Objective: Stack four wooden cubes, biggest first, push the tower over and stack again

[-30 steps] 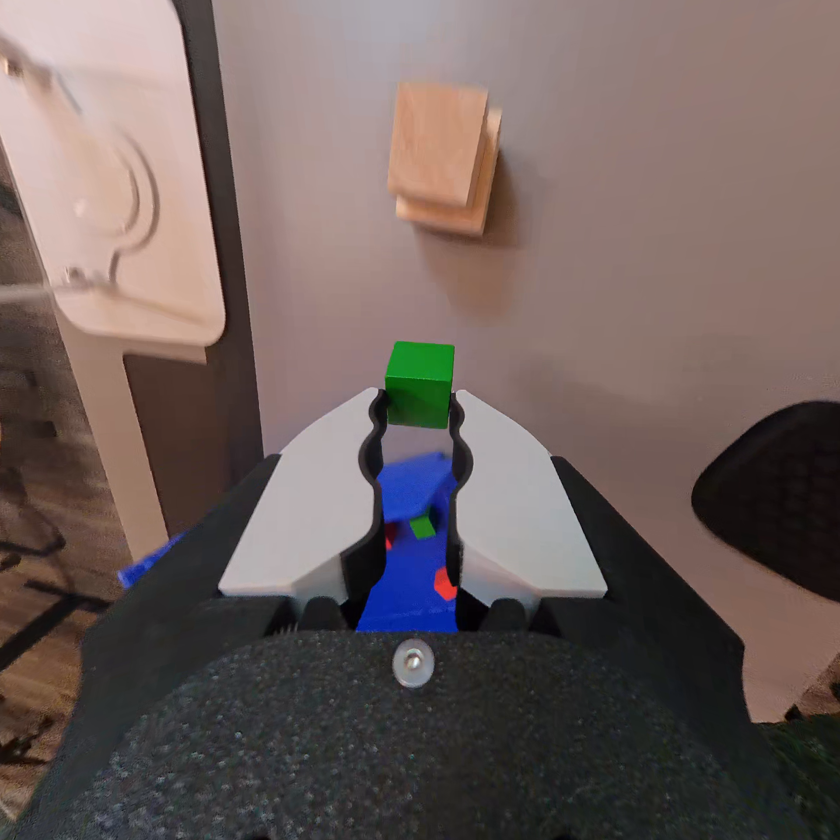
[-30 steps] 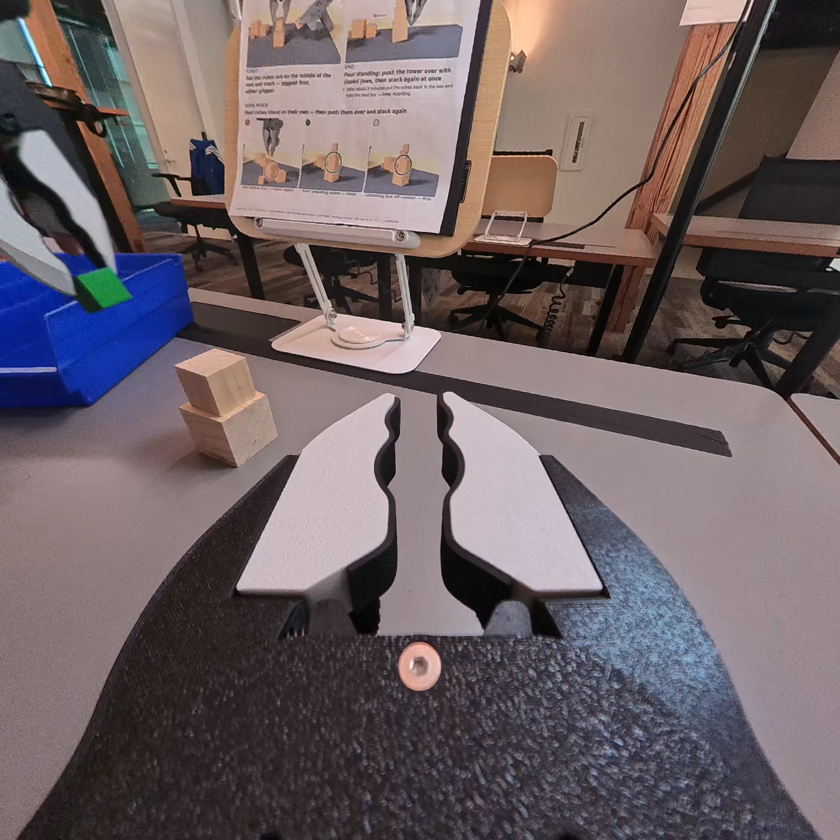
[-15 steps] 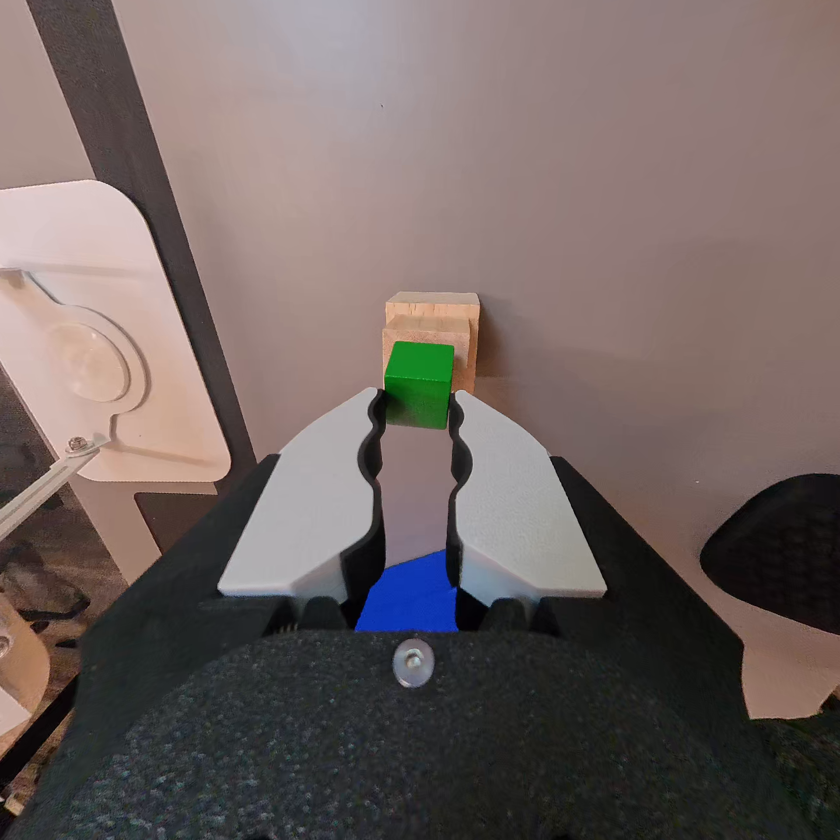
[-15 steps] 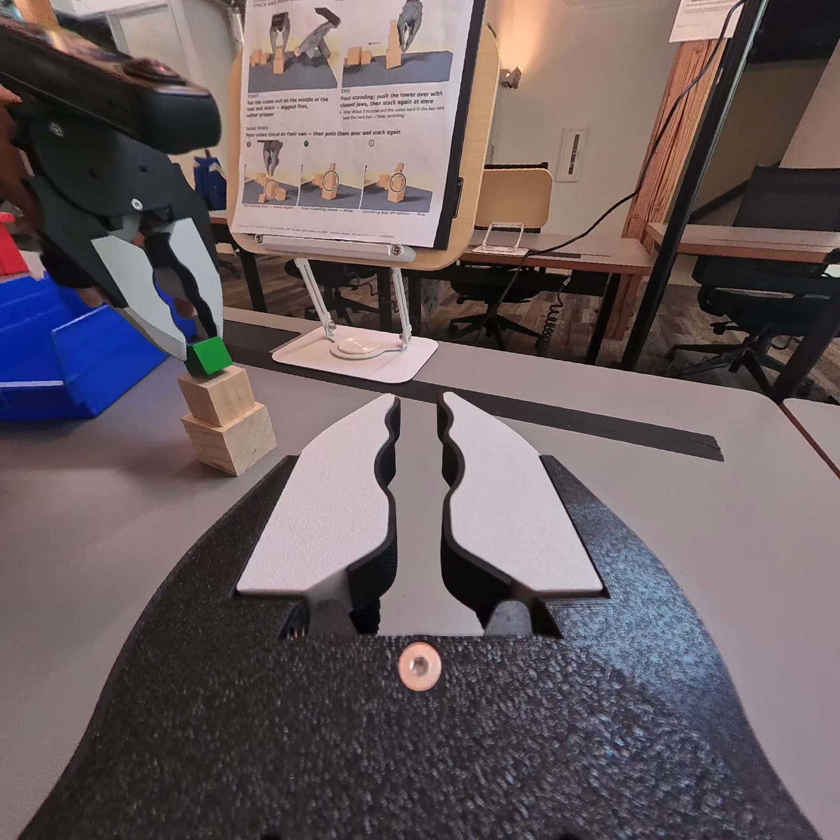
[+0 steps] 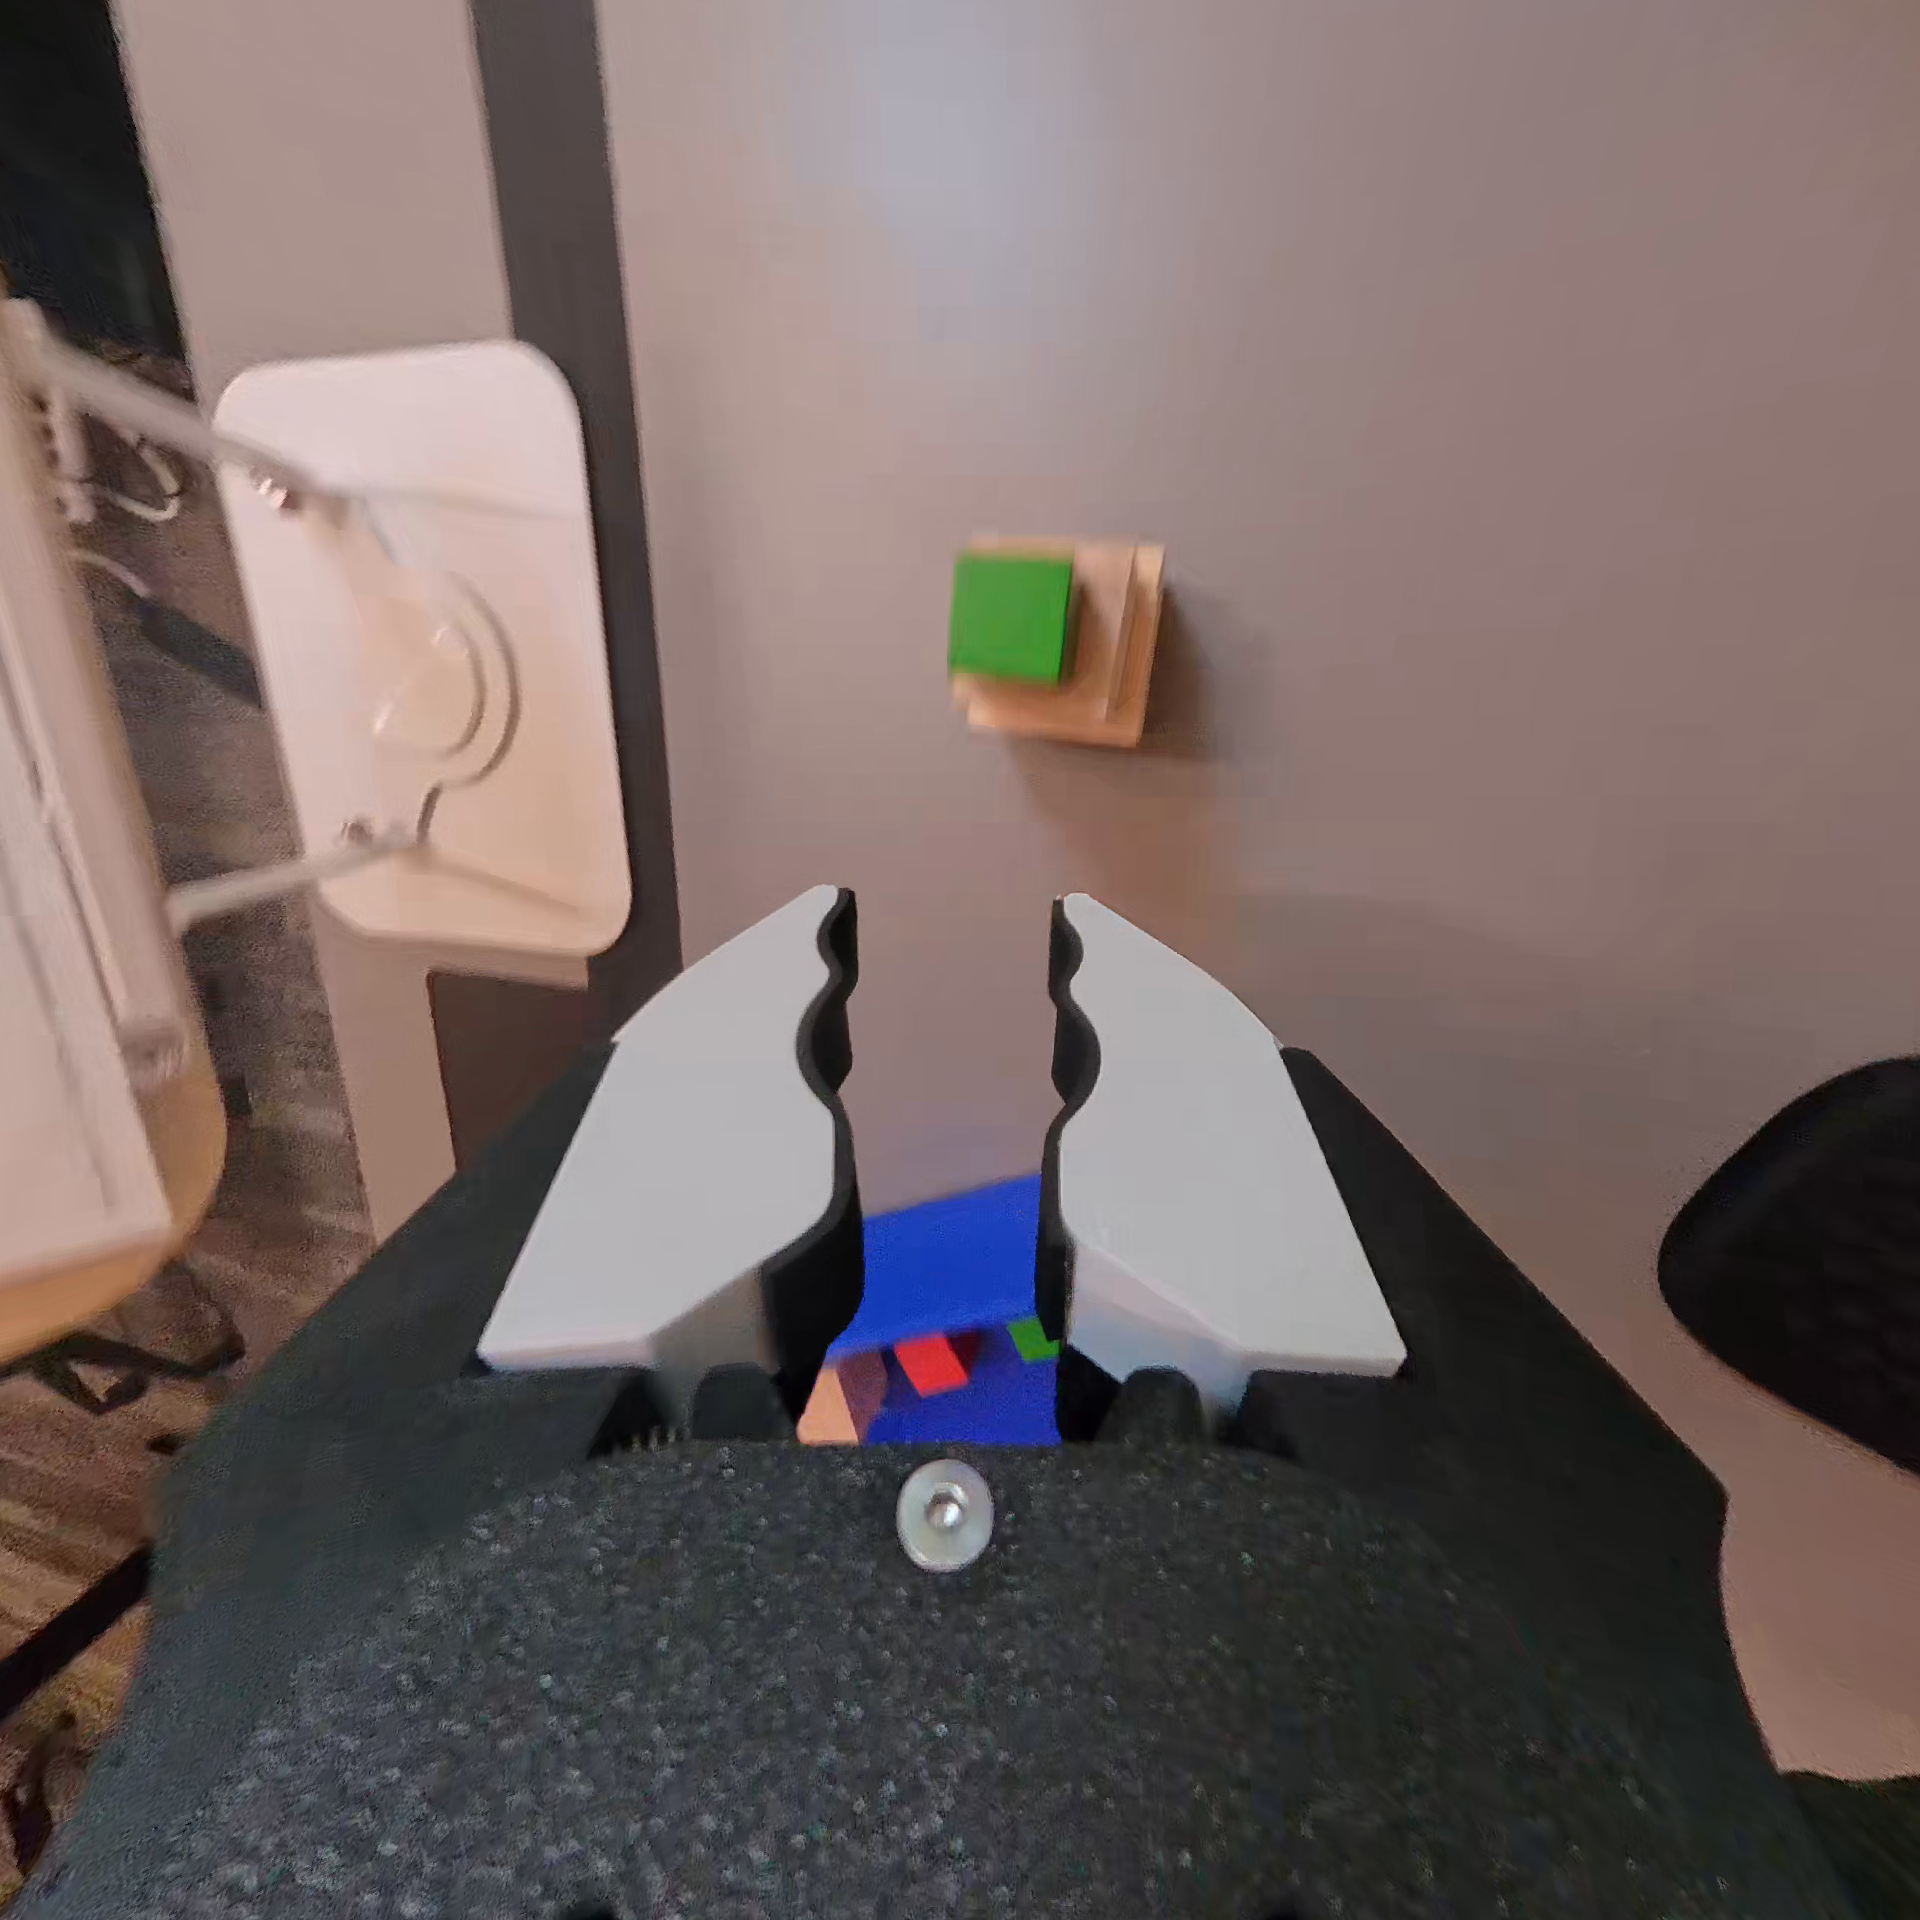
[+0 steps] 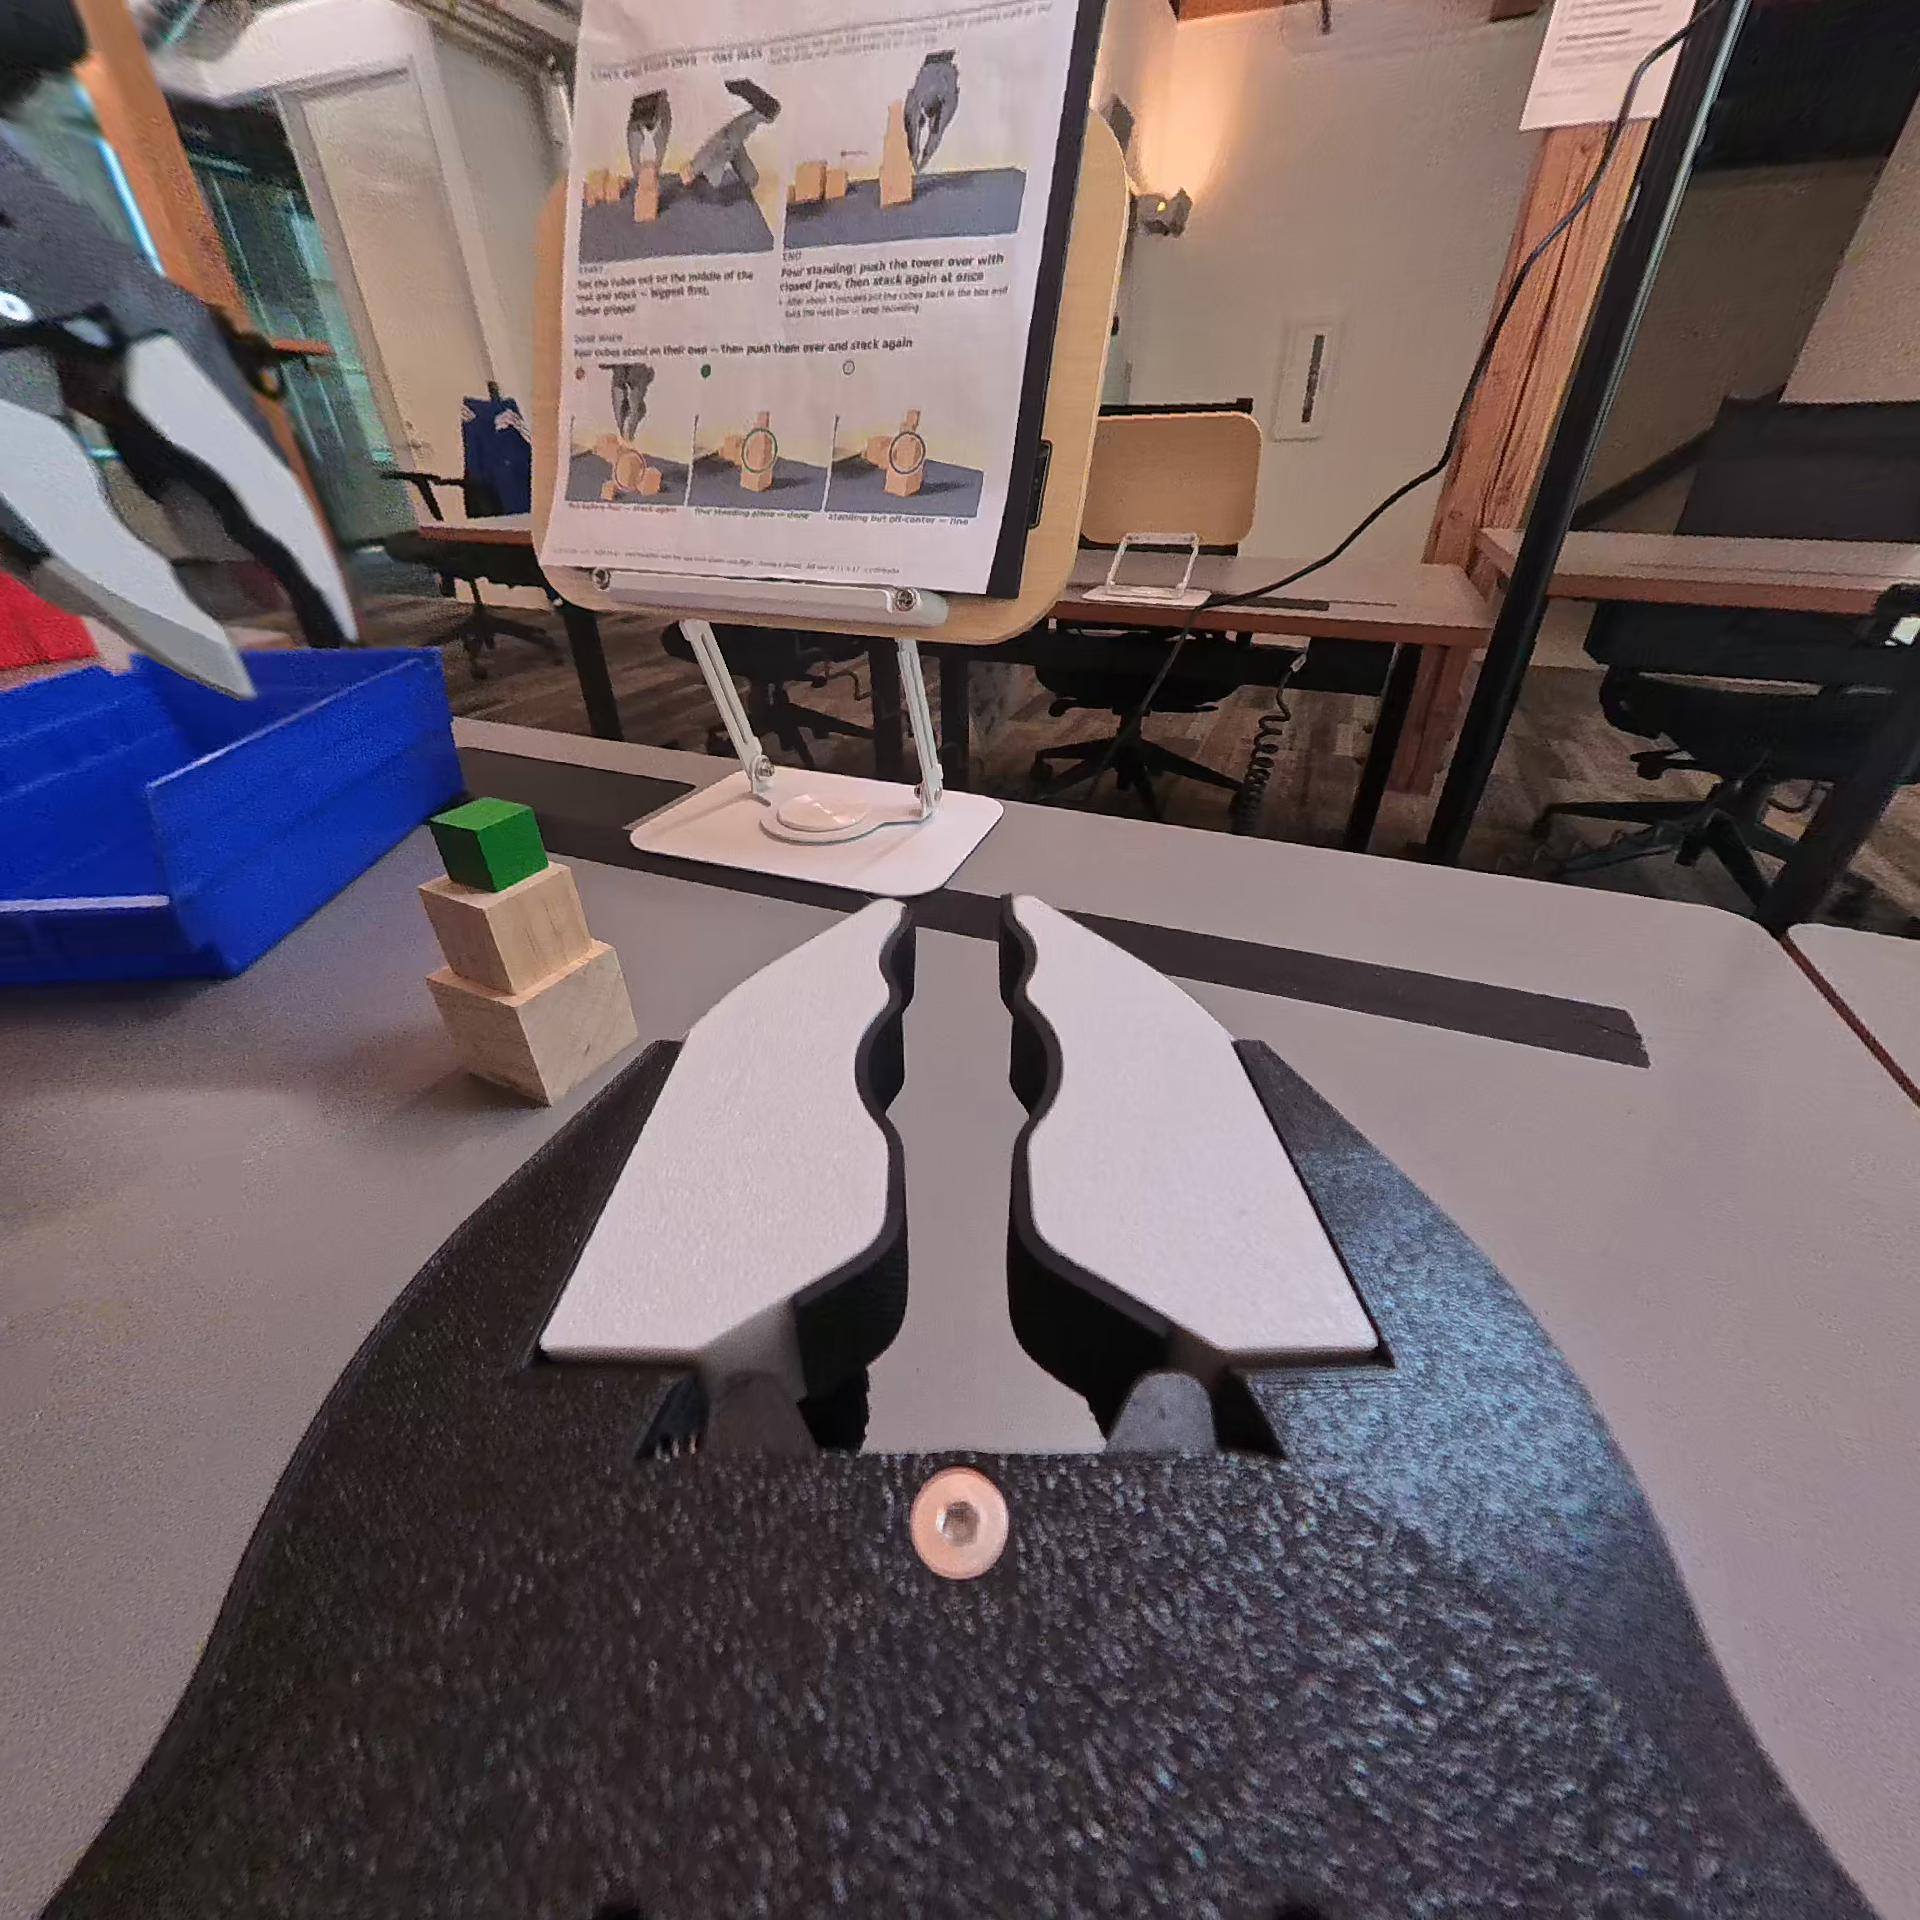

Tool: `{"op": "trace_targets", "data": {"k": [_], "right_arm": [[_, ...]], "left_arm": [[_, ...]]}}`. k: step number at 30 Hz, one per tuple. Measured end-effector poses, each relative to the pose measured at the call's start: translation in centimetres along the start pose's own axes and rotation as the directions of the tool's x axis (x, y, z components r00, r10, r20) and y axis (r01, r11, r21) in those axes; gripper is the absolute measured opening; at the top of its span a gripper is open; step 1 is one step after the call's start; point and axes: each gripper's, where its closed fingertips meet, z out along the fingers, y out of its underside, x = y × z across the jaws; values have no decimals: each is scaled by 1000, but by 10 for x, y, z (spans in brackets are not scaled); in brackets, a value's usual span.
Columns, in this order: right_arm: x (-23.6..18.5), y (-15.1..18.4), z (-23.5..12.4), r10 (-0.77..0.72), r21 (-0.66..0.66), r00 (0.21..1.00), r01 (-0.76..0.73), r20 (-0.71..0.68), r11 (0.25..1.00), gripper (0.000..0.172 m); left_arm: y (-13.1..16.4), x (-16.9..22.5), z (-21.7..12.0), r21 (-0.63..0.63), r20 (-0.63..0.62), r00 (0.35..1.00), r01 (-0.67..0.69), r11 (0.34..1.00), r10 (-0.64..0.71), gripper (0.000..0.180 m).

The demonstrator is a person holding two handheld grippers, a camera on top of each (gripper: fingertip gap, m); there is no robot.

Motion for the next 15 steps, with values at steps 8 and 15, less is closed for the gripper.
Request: {"op": "trace_targets", "data": {"k": [8,15], "right_arm": [[-8,-2,0,-8,9,1000,8,23,1000,15],[-12,5,4,-15,-12,1000,15,25,1000,15]], "left_arm": [[184,13,-28,-159,29,955,297,941,-297,39],[289,39,12,-386,9,861,472,792,-509,46]]}}
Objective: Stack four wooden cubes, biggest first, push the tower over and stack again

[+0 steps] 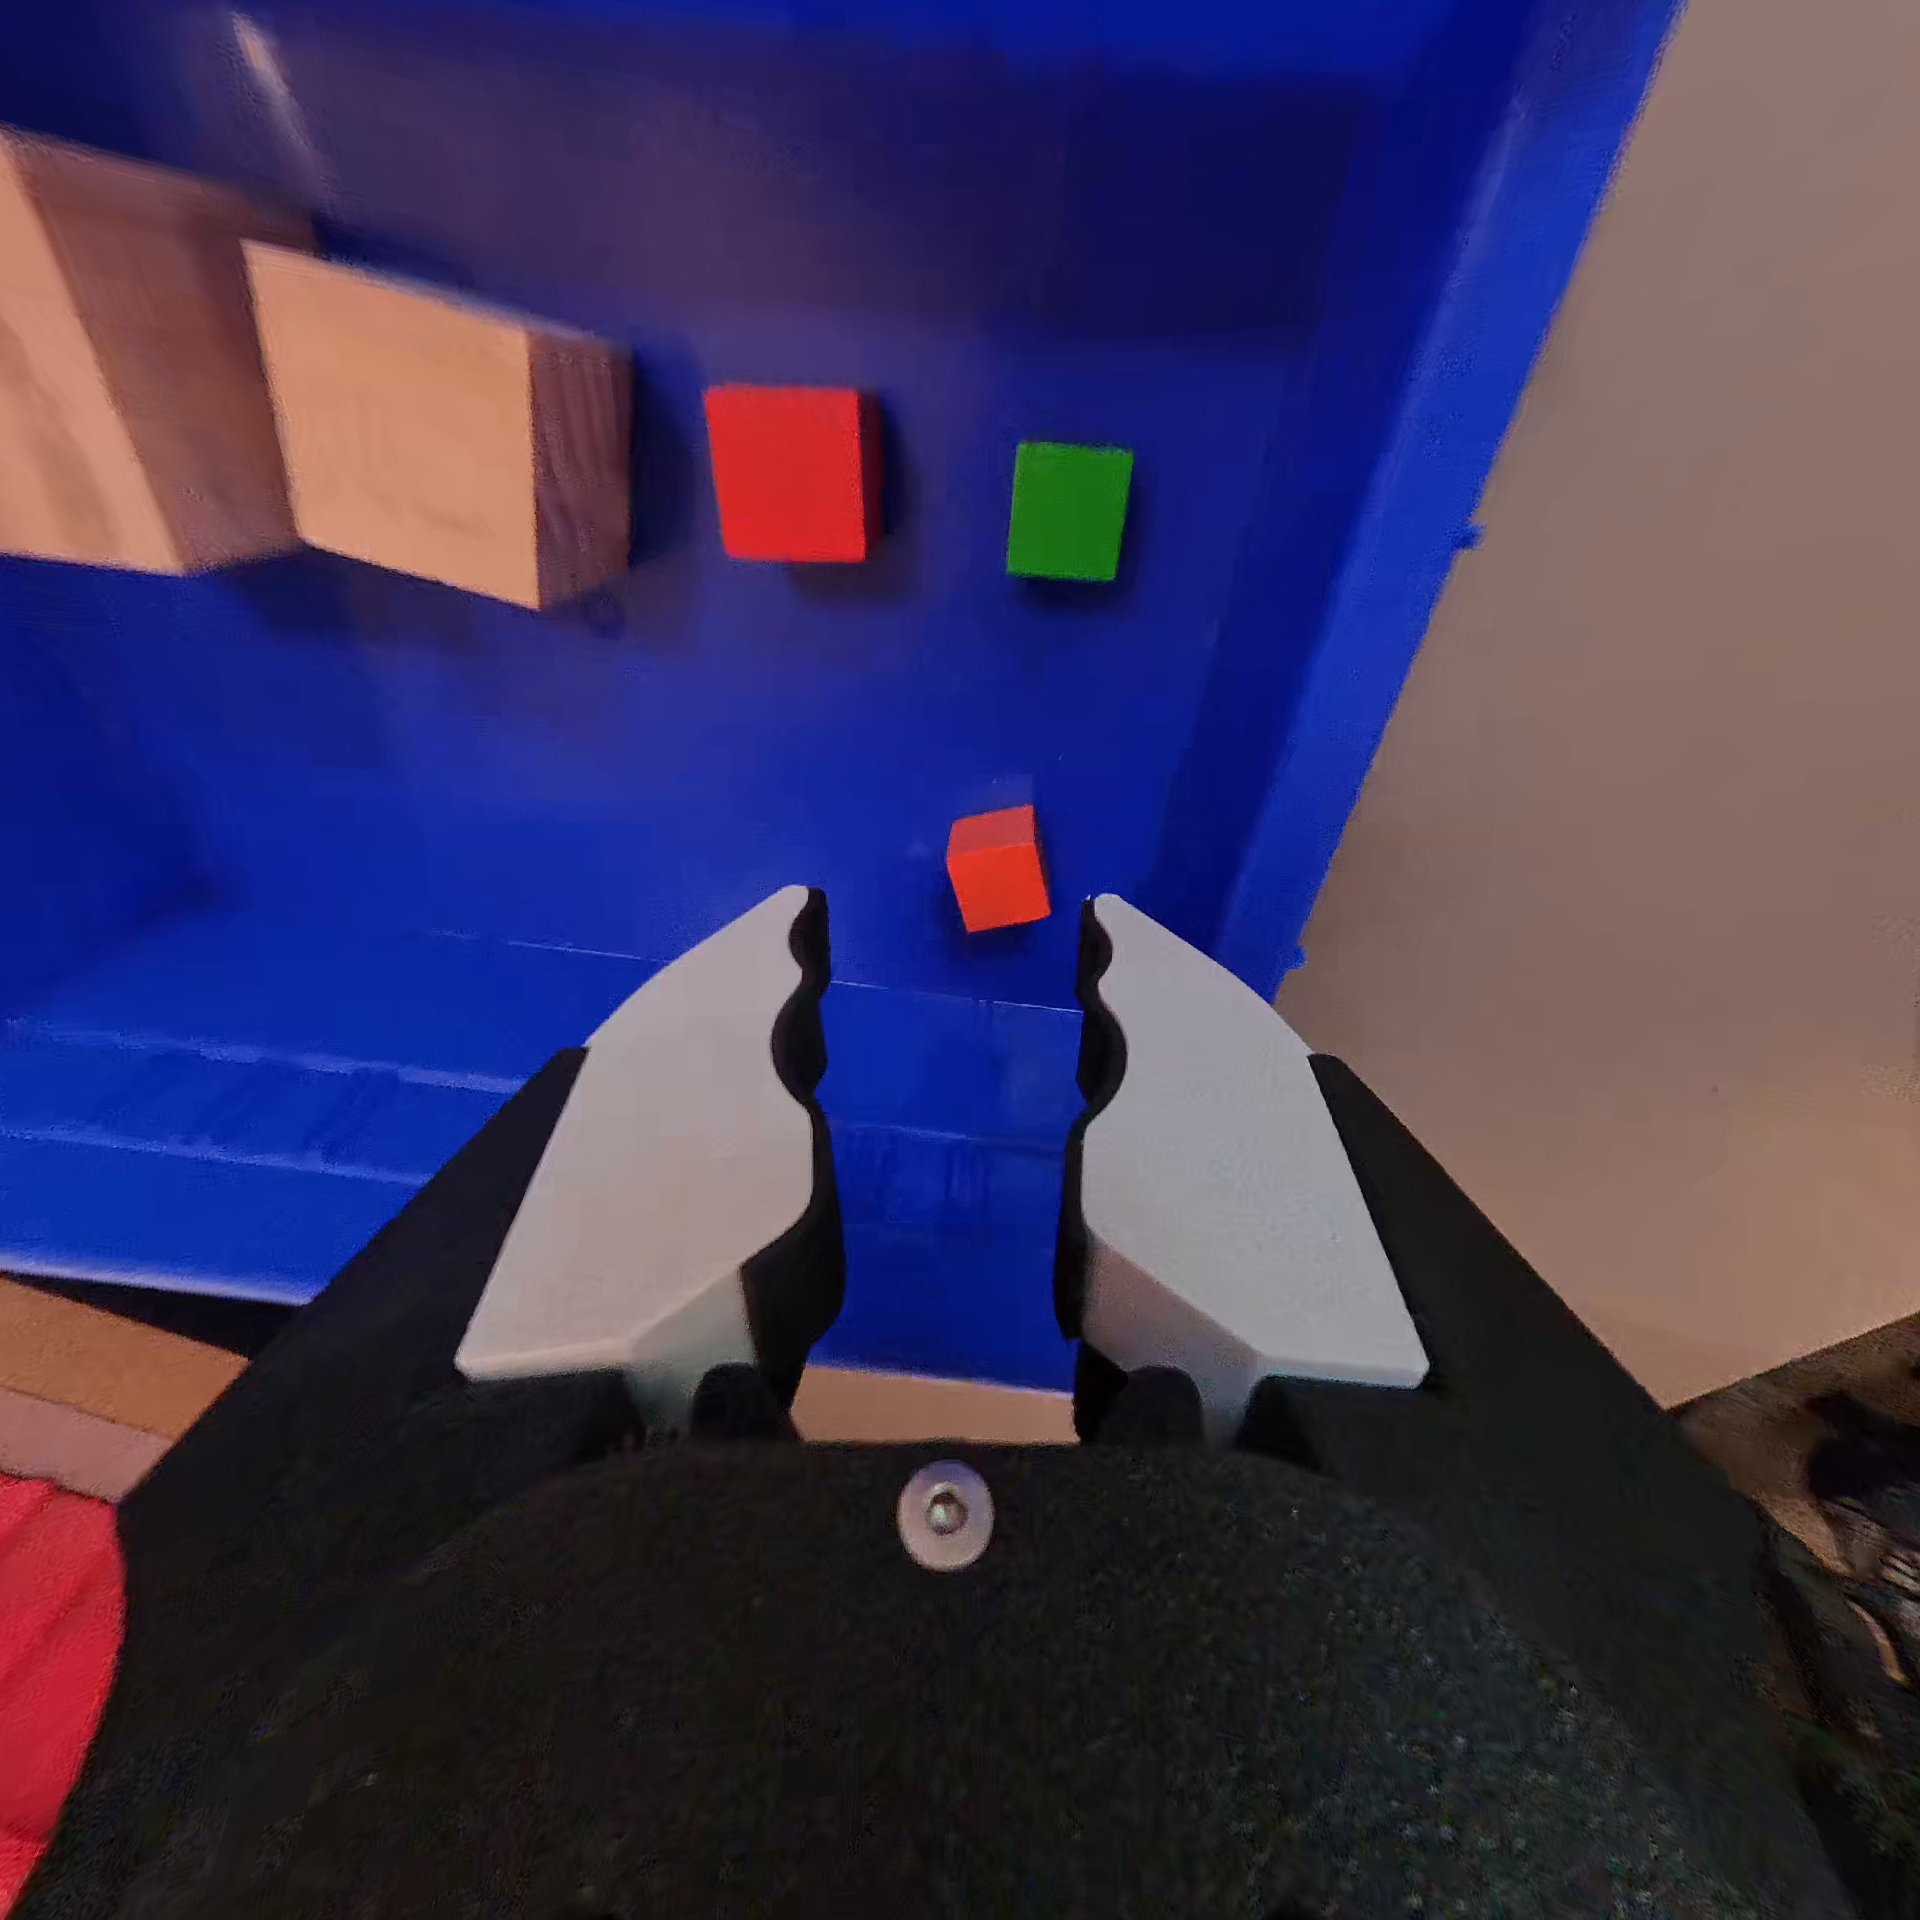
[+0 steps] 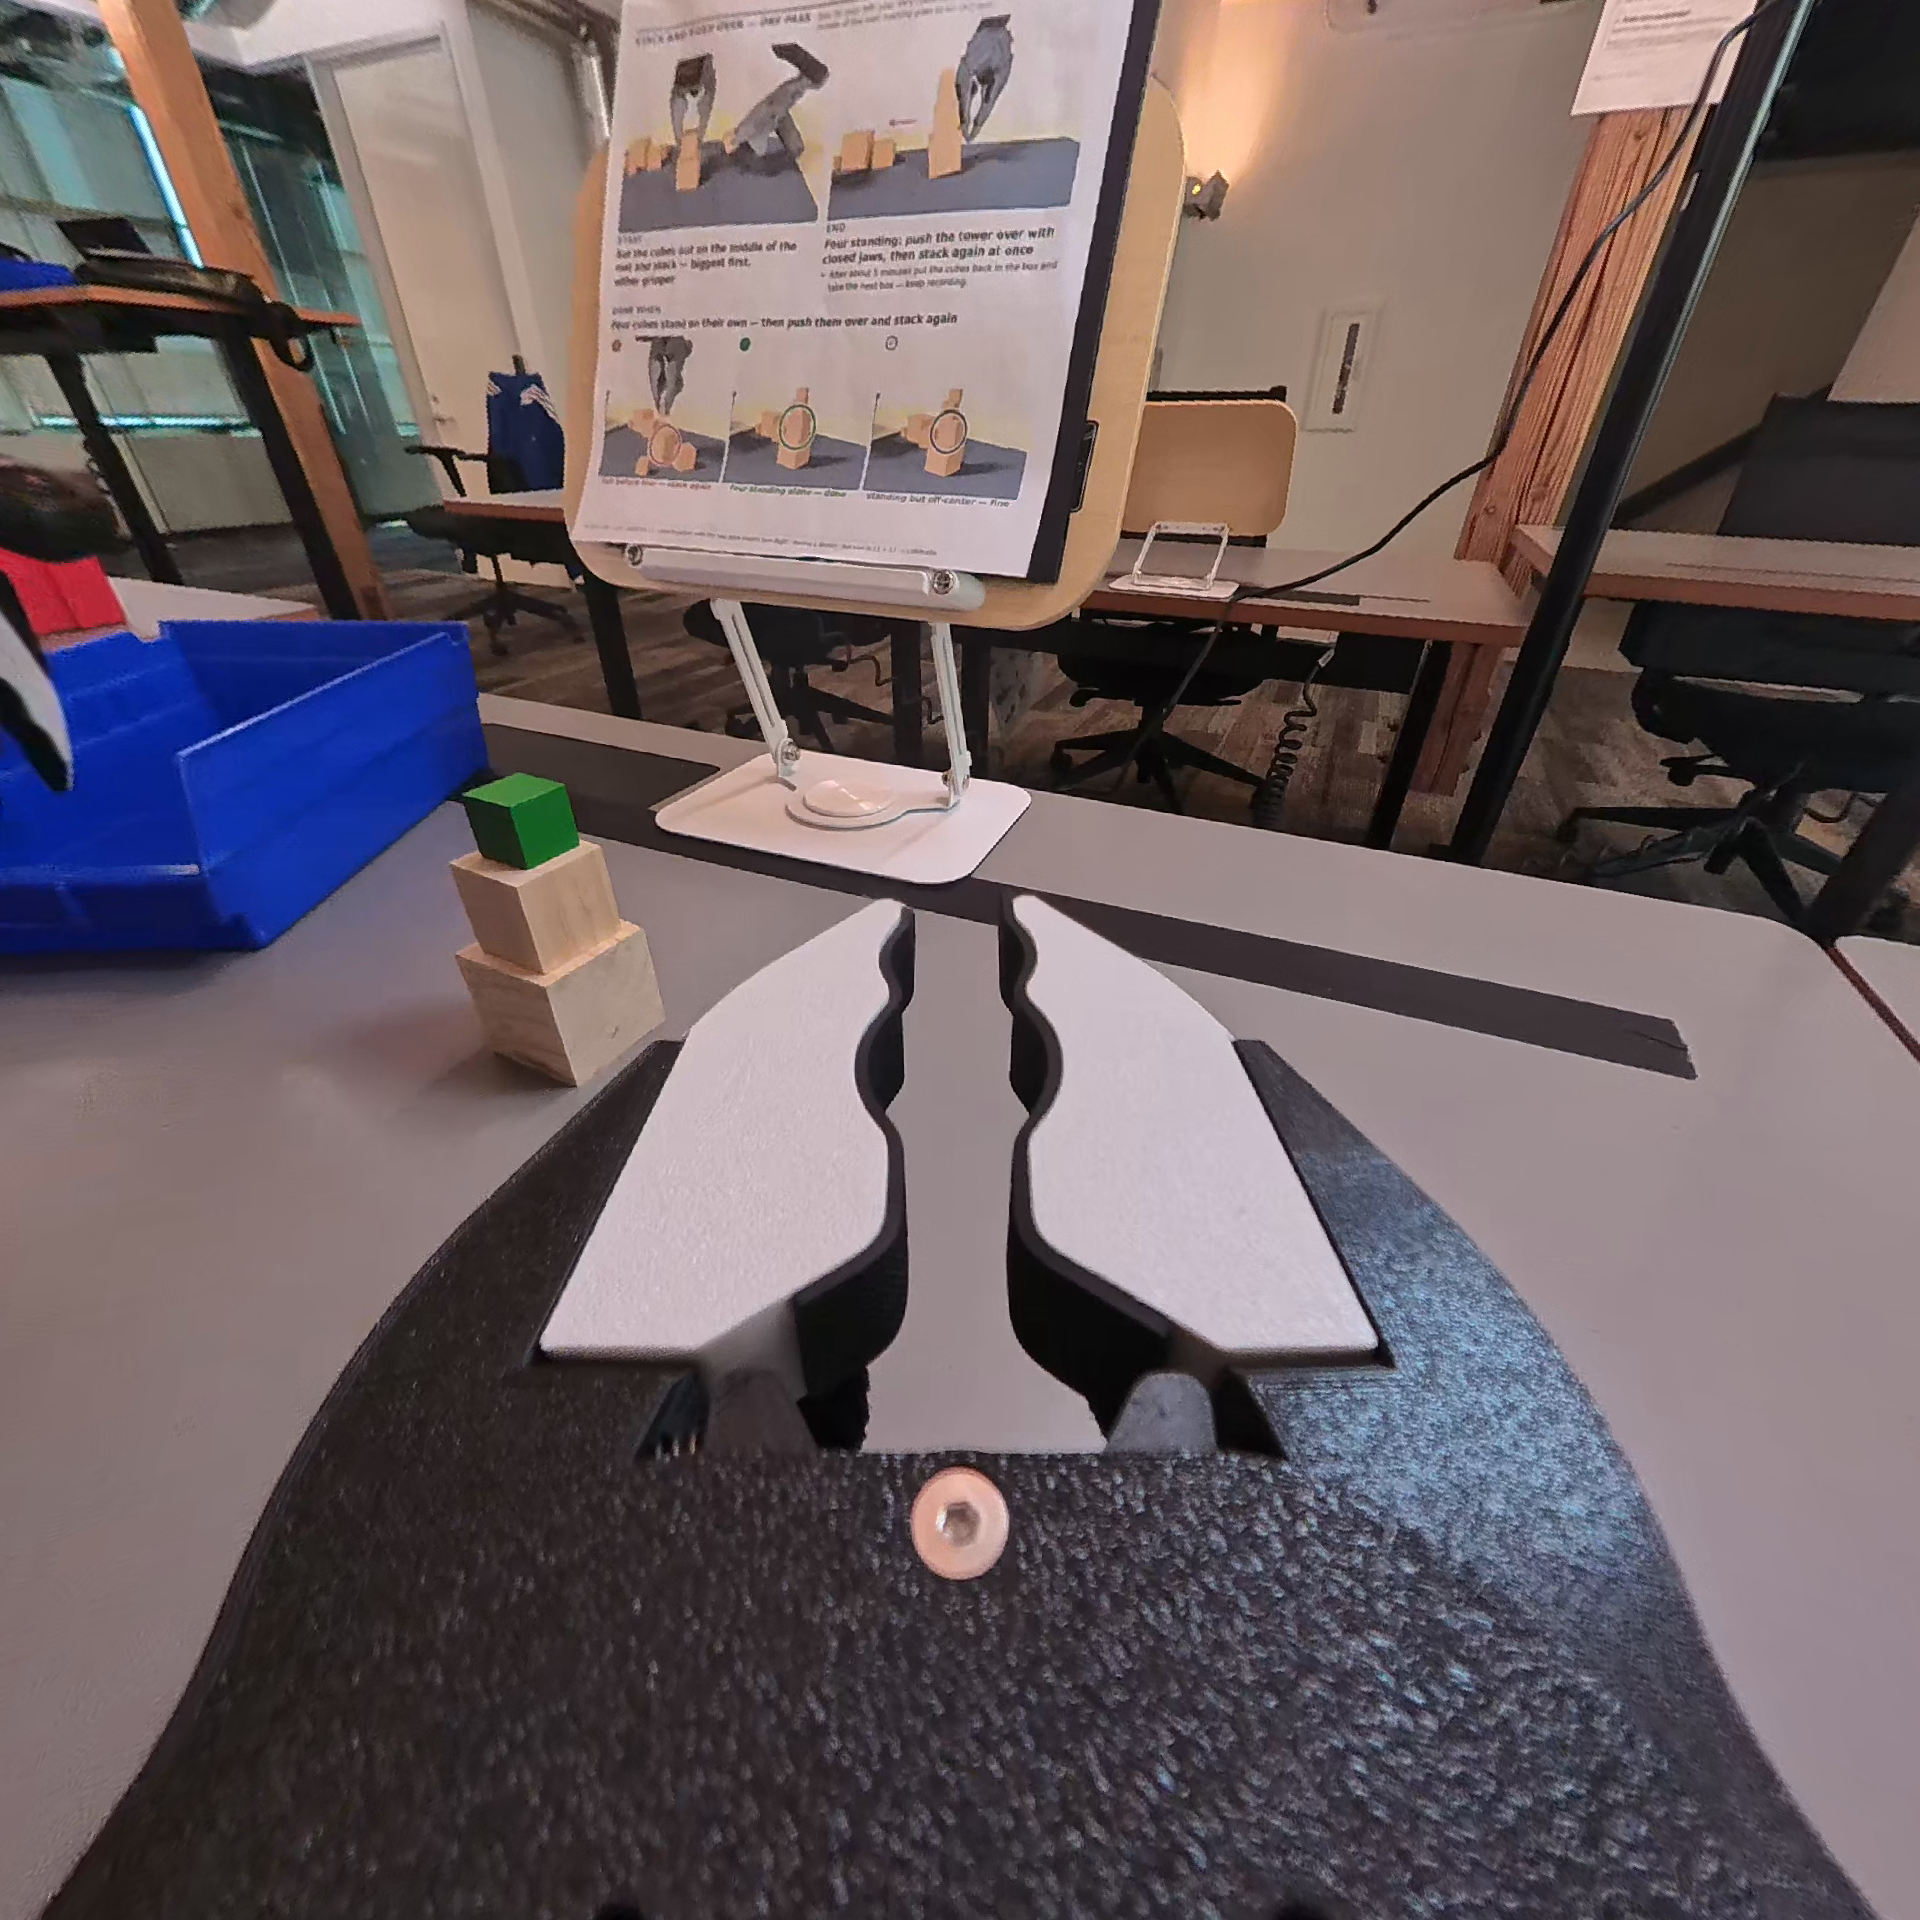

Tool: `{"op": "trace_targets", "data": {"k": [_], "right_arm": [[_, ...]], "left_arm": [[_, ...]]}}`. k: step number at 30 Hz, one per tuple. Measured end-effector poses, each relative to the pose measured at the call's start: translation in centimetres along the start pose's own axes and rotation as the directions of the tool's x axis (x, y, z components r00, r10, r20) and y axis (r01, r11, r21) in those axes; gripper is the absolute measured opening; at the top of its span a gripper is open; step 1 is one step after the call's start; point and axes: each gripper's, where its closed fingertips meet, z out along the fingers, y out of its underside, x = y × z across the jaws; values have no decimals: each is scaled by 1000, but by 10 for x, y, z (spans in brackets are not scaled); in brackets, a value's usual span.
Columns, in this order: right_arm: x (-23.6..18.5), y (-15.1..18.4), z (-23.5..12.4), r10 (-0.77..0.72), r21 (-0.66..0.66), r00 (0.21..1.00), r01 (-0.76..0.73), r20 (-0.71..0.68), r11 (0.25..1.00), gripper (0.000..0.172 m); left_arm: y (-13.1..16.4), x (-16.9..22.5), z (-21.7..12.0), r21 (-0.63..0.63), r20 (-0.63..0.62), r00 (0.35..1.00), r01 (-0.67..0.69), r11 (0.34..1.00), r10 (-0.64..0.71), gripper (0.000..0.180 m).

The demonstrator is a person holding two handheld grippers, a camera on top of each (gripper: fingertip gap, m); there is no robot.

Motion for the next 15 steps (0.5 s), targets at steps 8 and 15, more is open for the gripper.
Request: {"op": "trace_targets", "data": {"k": [8,15], "right_arm": [[0,6,3,2,-20,1000,-2,-1,1000,15],[3,4,1,5,-14,1000,-5,-10,1000,15]], "left_arm": [[16,3,37,-158,-35,999,27,987,-33,46],[20,-3,31,-199,4,1000,11,980,-11,21]]}}
